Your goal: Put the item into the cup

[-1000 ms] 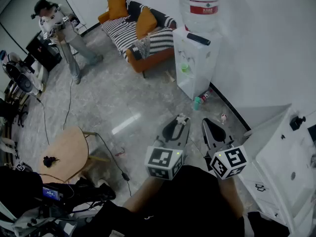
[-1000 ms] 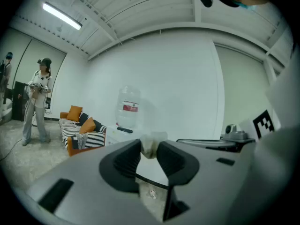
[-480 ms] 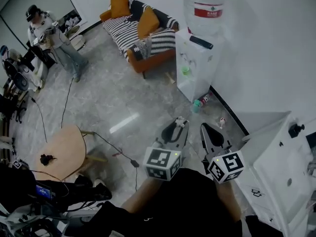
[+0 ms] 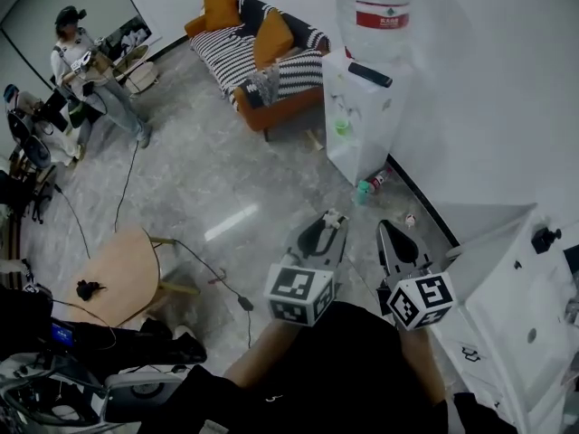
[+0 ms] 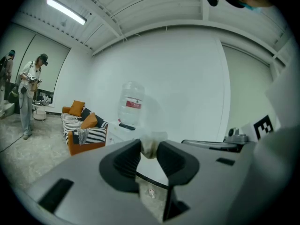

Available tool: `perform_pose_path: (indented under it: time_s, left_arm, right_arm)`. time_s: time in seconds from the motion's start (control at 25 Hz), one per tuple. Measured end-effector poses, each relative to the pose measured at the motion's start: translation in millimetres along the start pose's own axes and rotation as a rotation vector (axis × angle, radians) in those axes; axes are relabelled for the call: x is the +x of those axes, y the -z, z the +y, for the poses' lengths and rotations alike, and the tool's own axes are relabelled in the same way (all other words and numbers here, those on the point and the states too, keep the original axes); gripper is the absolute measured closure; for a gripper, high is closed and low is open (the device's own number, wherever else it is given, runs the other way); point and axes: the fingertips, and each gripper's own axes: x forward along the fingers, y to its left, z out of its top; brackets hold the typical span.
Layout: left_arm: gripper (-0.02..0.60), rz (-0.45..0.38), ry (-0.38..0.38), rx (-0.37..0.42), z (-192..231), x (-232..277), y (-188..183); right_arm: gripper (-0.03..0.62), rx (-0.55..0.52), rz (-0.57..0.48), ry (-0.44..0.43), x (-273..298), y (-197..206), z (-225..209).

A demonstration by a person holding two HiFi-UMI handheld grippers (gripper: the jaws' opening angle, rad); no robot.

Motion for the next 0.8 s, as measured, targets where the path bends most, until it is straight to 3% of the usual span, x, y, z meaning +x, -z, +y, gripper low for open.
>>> perform_pose_path:
  time_s: [0.4, 0.8]
  left_arm:
    - [0.476, -0.021, -0.025, -0.002, 8.0, -1.1, -1.2]
    - [0.476, -0.071, -0.070, -0.058, 55.3, 19.8, -12.1]
  right_arm:
    - [0.583, -0.035, 0.020, -0.041, 9.7, 6.5, 4.9]
    - [0.583, -0.102, 0.005, -0.060, 50.1, -8.0, -1.0]
